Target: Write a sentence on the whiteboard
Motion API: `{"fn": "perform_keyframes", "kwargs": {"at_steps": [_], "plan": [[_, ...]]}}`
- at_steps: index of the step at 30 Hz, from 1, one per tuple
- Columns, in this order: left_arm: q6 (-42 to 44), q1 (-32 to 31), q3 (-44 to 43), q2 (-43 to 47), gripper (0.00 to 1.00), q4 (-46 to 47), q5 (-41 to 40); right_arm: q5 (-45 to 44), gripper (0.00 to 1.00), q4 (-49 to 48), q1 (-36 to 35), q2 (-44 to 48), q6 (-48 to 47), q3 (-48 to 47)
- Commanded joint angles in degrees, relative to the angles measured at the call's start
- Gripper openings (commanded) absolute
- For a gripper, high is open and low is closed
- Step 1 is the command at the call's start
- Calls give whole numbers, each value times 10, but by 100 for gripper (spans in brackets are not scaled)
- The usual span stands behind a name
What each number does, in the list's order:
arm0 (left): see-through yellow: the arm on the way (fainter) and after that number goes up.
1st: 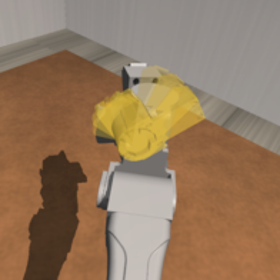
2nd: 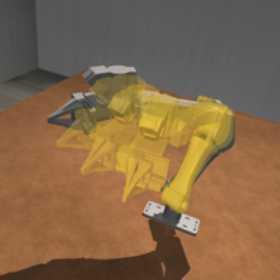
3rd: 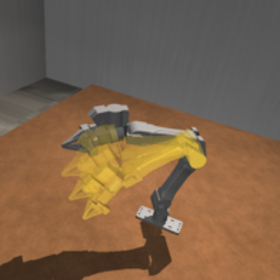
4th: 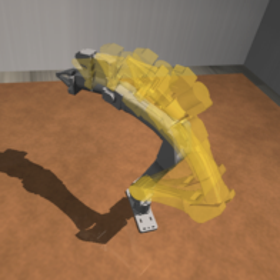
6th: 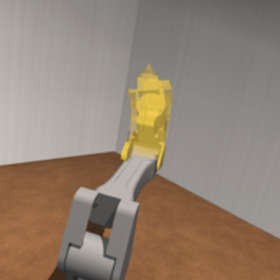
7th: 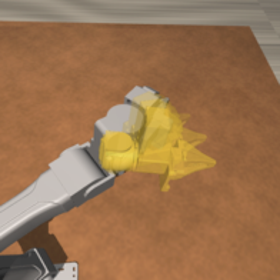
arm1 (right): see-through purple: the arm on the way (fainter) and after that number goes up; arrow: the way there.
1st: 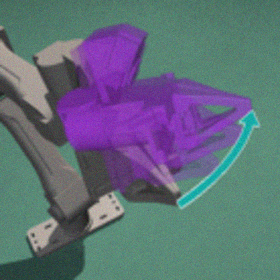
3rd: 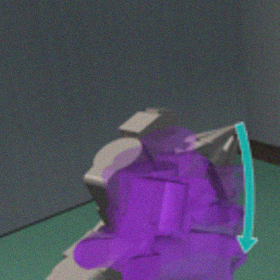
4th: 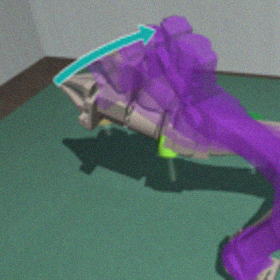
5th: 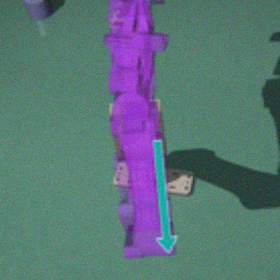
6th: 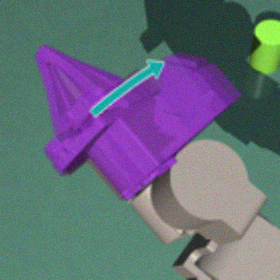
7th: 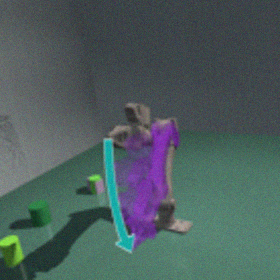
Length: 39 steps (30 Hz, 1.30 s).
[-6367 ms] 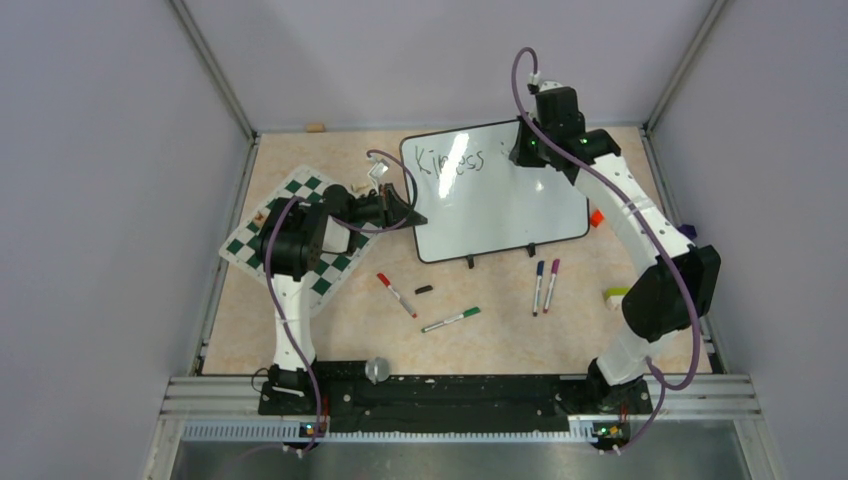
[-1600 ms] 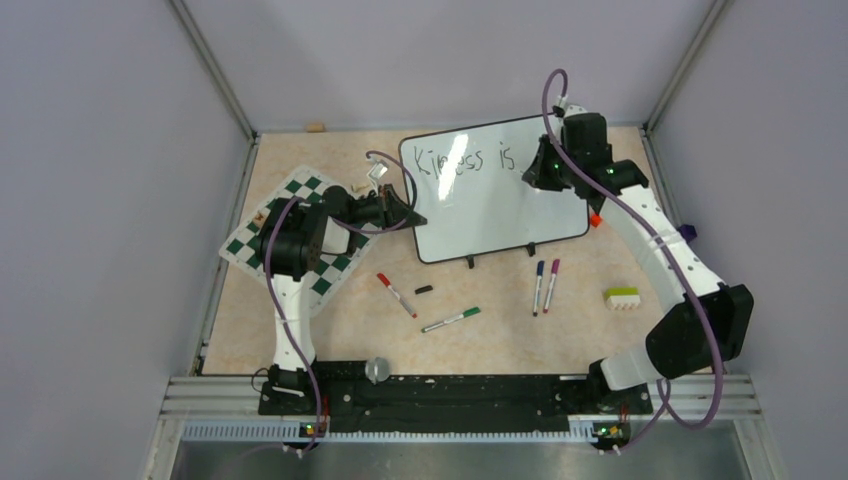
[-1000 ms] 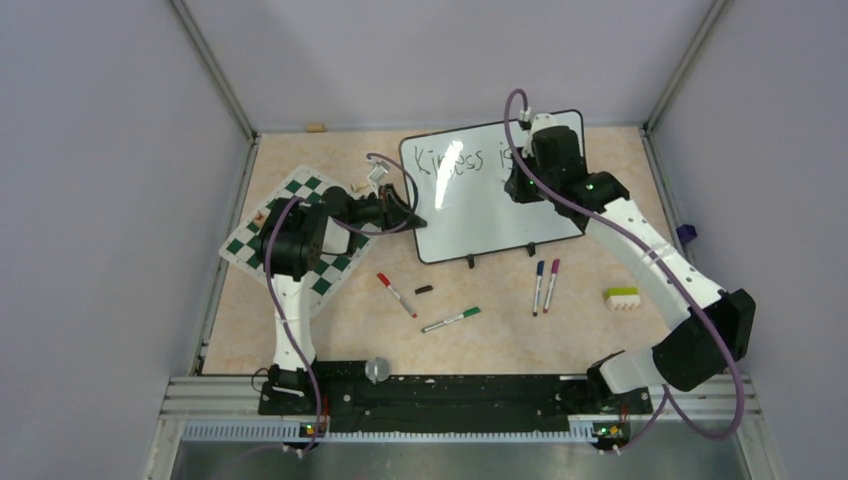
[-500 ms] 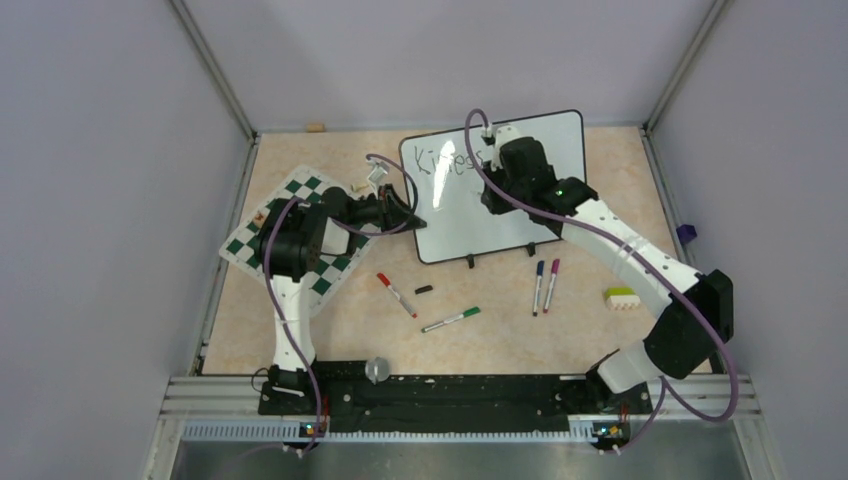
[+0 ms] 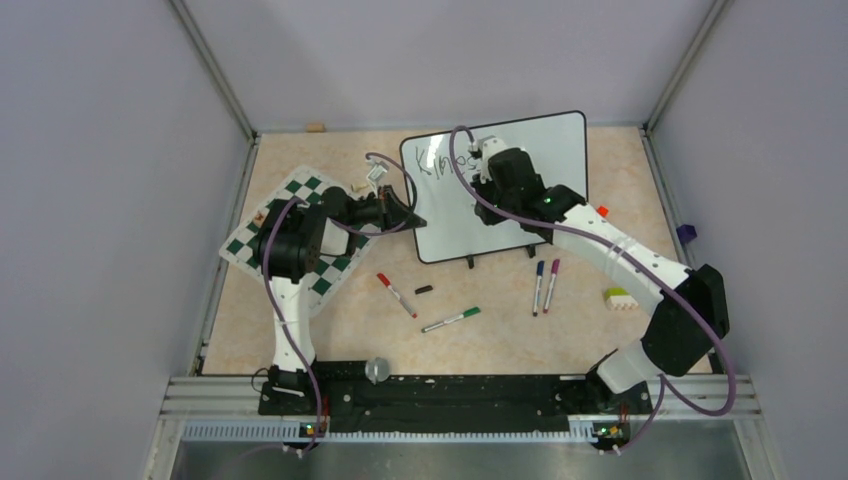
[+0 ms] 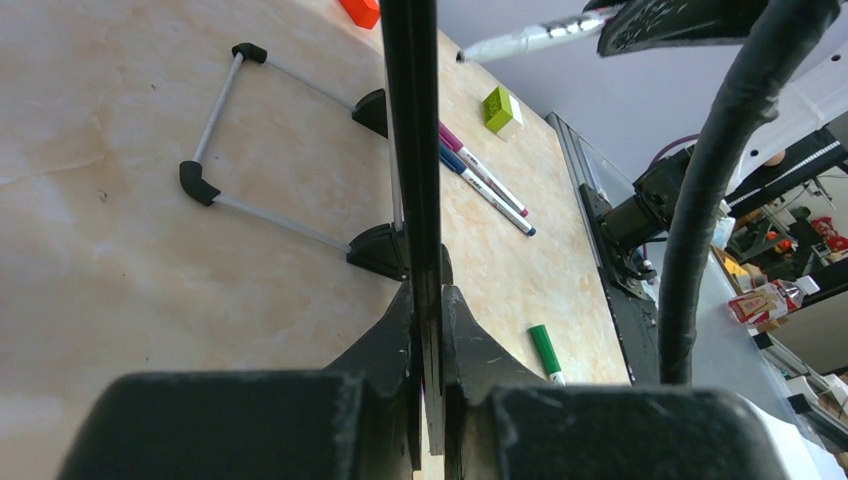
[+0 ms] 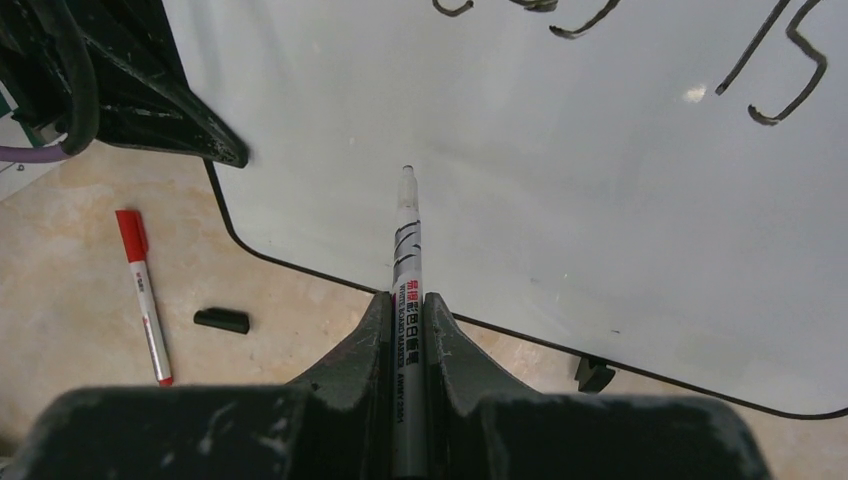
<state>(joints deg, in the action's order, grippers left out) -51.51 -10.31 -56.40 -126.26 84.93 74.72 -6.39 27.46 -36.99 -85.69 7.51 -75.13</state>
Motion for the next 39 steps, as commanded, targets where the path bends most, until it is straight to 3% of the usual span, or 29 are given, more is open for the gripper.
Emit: {"fn": "perform_keyframes", "kwargs": {"at_steps": [1, 39], "plan": [[37, -4, 1, 26, 0, 79, 18, -8, 0, -21, -8, 18, -8, 8], [20, -5, -22, 7, 0, 79, 7, -15, 0, -28, -20, -22, -27, -22]]}}
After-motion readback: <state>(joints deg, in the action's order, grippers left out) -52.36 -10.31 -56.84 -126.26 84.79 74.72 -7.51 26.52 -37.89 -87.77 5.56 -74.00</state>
